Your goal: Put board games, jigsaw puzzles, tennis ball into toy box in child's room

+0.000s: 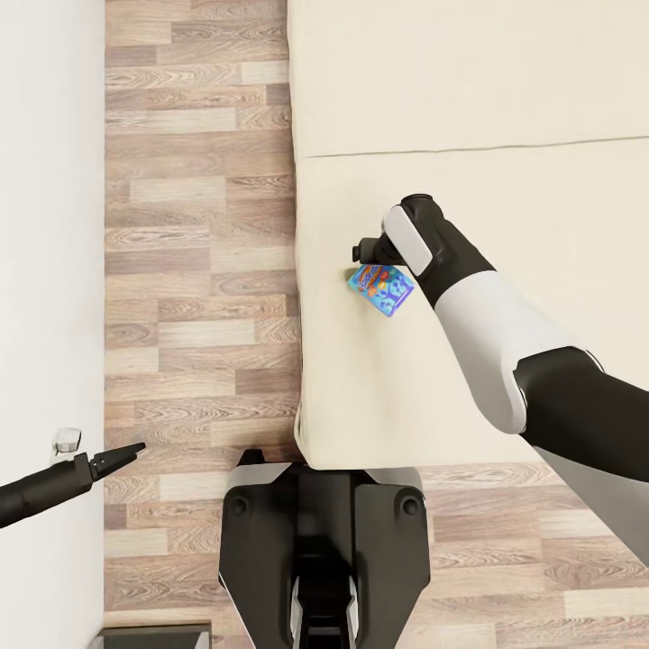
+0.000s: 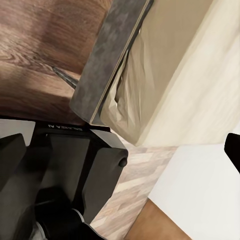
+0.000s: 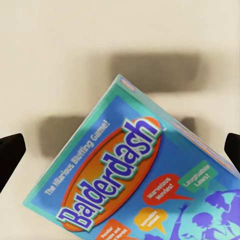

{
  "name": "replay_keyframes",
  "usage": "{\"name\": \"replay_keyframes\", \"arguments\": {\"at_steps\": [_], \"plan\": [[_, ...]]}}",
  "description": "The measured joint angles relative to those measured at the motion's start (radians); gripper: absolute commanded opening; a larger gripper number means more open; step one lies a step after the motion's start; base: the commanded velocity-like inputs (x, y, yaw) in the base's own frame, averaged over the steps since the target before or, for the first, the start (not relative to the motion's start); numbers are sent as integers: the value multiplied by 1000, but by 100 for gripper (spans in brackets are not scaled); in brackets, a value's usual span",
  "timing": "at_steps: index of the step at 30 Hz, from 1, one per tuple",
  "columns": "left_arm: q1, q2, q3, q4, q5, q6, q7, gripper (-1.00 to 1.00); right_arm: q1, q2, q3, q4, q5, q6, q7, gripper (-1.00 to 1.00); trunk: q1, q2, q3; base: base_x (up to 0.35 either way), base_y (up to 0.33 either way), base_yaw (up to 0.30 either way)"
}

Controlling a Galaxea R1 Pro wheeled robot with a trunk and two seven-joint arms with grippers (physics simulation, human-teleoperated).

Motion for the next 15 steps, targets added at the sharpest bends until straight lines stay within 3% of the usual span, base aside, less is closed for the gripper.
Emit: {"name": "replay_keyframes", "arguments": {"at_steps": [15], "plan": [[0, 0, 0, 0, 0, 0, 0, 100, 0, 0, 0, 0, 0, 0, 0, 100, 0, 0, 0, 0, 0, 0]]}}
